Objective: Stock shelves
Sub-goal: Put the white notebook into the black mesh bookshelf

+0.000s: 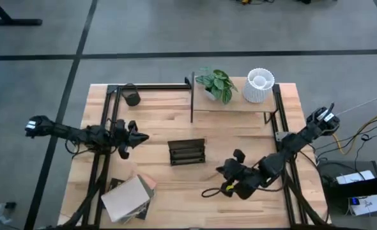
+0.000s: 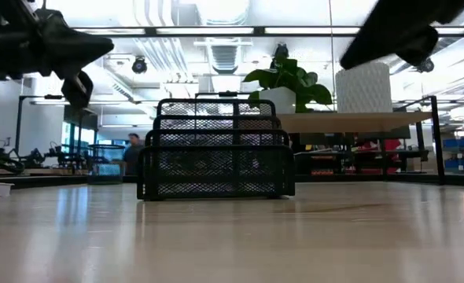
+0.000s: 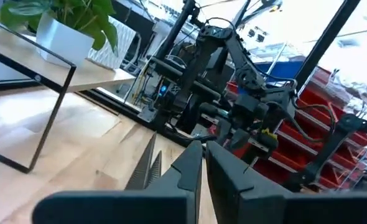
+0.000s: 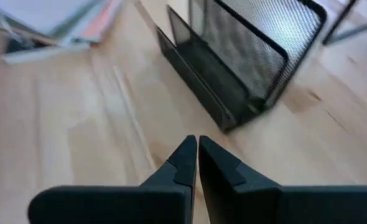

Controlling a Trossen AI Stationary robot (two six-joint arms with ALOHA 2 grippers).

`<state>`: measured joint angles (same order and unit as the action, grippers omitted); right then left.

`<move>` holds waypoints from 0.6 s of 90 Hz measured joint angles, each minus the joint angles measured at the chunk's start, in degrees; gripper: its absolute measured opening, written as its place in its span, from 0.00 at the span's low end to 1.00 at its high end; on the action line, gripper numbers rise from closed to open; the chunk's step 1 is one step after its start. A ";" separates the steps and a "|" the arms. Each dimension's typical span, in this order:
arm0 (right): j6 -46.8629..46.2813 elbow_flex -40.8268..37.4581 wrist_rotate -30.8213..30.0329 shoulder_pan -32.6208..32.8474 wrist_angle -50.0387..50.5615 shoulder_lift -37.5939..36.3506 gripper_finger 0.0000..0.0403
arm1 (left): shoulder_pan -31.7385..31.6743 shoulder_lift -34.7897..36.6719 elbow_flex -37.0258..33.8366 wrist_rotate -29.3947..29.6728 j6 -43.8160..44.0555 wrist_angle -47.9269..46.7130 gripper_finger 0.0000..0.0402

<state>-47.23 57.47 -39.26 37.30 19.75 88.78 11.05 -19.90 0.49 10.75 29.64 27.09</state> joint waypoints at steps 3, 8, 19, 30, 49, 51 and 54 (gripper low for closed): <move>2.05 0.00 0.22 0.21 -1.89 0.62 0.00 | 0.01 0.00 0.02 -2.31 0.18 0.16 0.02; 6.02 -0.04 0.35 0.22 -6.12 1.84 0.00 | 0.18 0.00 0.02 -6.11 0.59 1.45 0.02; 14.58 0.00 2.38 0.22 -15.73 5.17 0.00 | 2.30 -0.15 0.01 -8.82 0.82 6.14 0.01; 18.38 0.64 5.76 0.20 -22.36 8.26 0.00 | 6.21 -0.26 0.00 -9.96 -1.39 9.88 0.00; 18.77 3.56 6.31 0.20 -23.28 11.76 0.00 | 13.85 -0.84 0.00 -10.01 -3.08 6.99 0.00; 18.77 3.79 6.33 0.20 -23.31 11.93 0.00 | 14.60 -1.03 0.00 -10.01 -2.98 6.01 0.00; 18.77 4.15 6.30 0.20 -23.30 12.26 0.00 | 15.65 -1.38 0.00 -10.00 -2.39 4.70 0.00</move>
<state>-28.47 61.62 -32.95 37.50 -3.56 101.04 26.70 -21.29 0.49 0.75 27.25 31.79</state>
